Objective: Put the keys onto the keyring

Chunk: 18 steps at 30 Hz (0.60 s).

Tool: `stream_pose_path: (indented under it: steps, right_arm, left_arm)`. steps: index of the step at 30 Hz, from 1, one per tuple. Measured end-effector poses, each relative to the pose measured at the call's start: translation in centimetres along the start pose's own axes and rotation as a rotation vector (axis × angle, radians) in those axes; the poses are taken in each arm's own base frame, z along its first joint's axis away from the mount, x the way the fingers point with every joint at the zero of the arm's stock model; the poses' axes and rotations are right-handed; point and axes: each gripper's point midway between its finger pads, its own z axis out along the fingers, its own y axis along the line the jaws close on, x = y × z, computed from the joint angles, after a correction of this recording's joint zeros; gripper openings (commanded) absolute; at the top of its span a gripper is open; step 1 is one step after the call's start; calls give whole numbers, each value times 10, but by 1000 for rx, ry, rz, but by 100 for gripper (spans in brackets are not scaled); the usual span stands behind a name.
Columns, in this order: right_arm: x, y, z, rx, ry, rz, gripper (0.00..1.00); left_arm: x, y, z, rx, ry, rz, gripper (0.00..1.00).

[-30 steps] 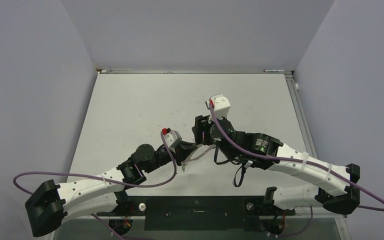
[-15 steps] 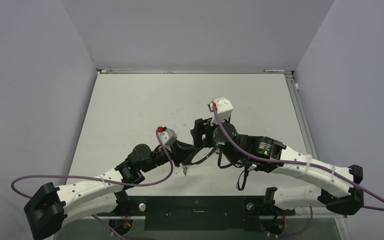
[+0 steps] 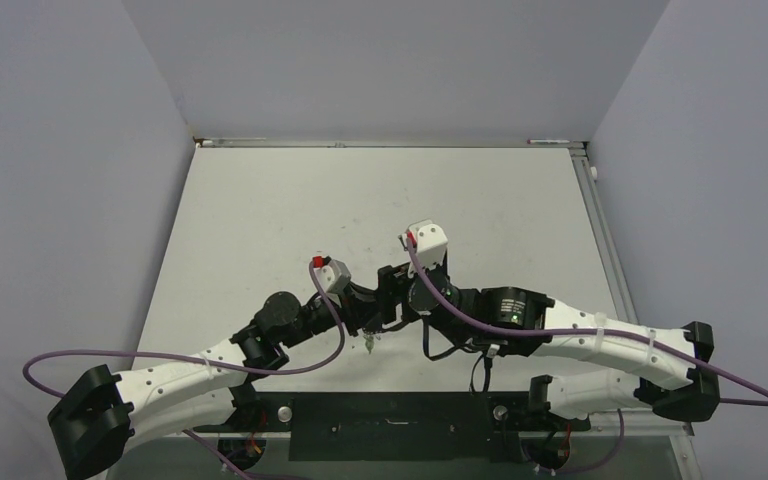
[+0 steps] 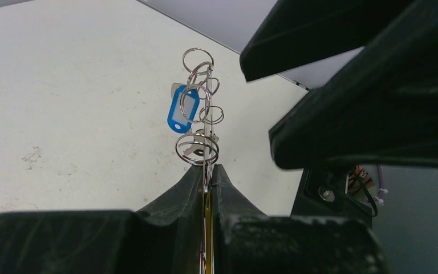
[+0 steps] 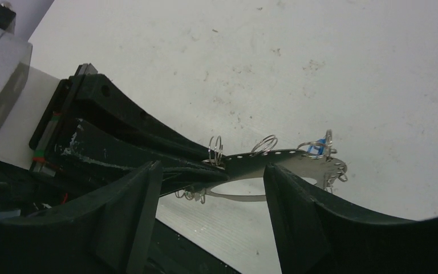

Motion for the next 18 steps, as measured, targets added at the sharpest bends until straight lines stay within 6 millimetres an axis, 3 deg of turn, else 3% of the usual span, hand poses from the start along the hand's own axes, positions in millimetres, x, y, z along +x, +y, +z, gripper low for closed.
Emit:
stream_pose_path:
  steps: [7,18]
  right_arm:
    - [27,16,8,-16,56,-53,40]
    - [33,14,16,23,59,-81,38]
  left_arm:
    - [-2,-2,0,6,-7,-18,0]
    - [-2,-2,0,9,-6,-34,0]
